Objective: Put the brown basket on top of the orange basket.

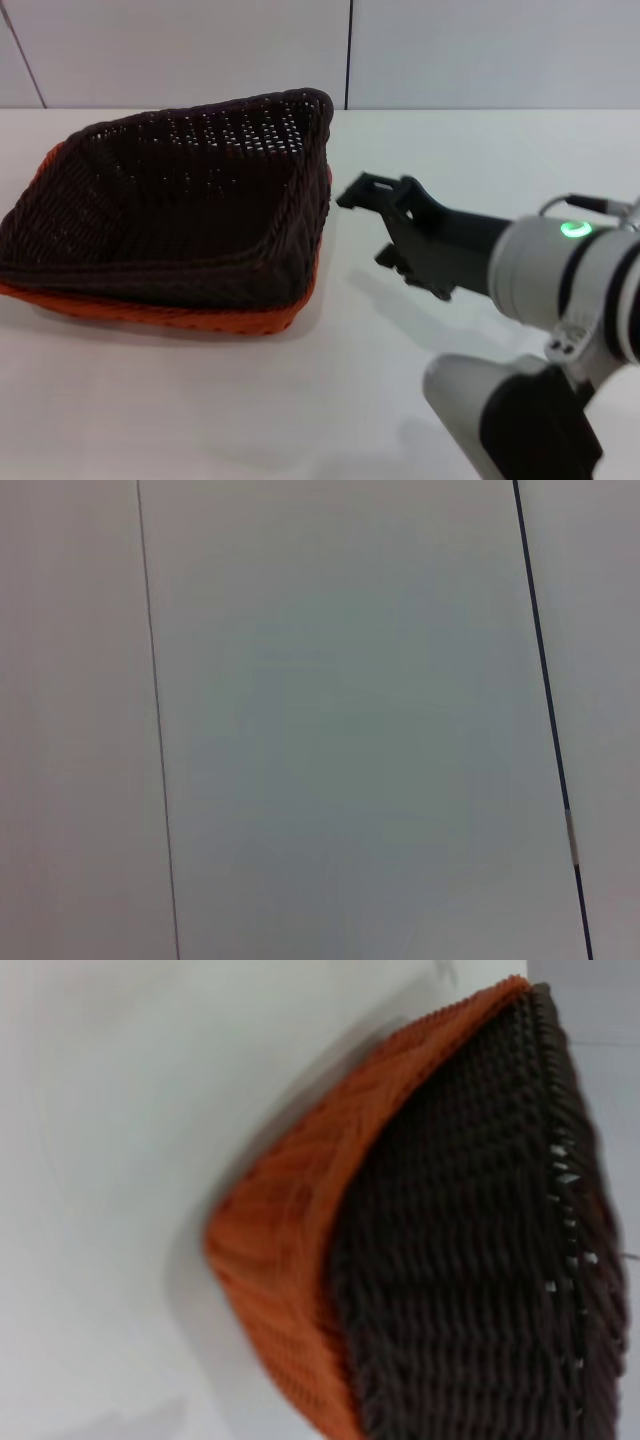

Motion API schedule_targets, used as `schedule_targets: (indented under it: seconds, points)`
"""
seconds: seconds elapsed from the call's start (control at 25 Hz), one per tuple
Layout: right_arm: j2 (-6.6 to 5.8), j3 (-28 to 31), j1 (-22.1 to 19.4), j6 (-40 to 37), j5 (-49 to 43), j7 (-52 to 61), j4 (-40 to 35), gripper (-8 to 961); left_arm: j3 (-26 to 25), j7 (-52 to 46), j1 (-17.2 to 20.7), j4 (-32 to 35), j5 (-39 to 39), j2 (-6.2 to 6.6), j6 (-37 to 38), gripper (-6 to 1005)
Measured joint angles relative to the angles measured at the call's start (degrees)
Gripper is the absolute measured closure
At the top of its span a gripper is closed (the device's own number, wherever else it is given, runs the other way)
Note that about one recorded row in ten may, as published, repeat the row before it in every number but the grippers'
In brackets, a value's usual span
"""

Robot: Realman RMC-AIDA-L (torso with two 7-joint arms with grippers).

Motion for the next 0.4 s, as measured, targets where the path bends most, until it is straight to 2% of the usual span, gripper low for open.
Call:
schedule_targets:
  seconds: [0.2, 0.4]
  points:
    - [0.64, -0.7, -6.8, 3.3, -0.1, -1.2, -1.7, 303, -0.2, 0.0, -0.3, 0.6, 0.0, 0.27, -0.5, 216]
    - [1.27, -0.5, -13.3, 22.8, 0.1, 4.1, -0.7, 303, -0.2, 0.0, -1.3, 1.6, 0.0, 0.28, -0.7, 216]
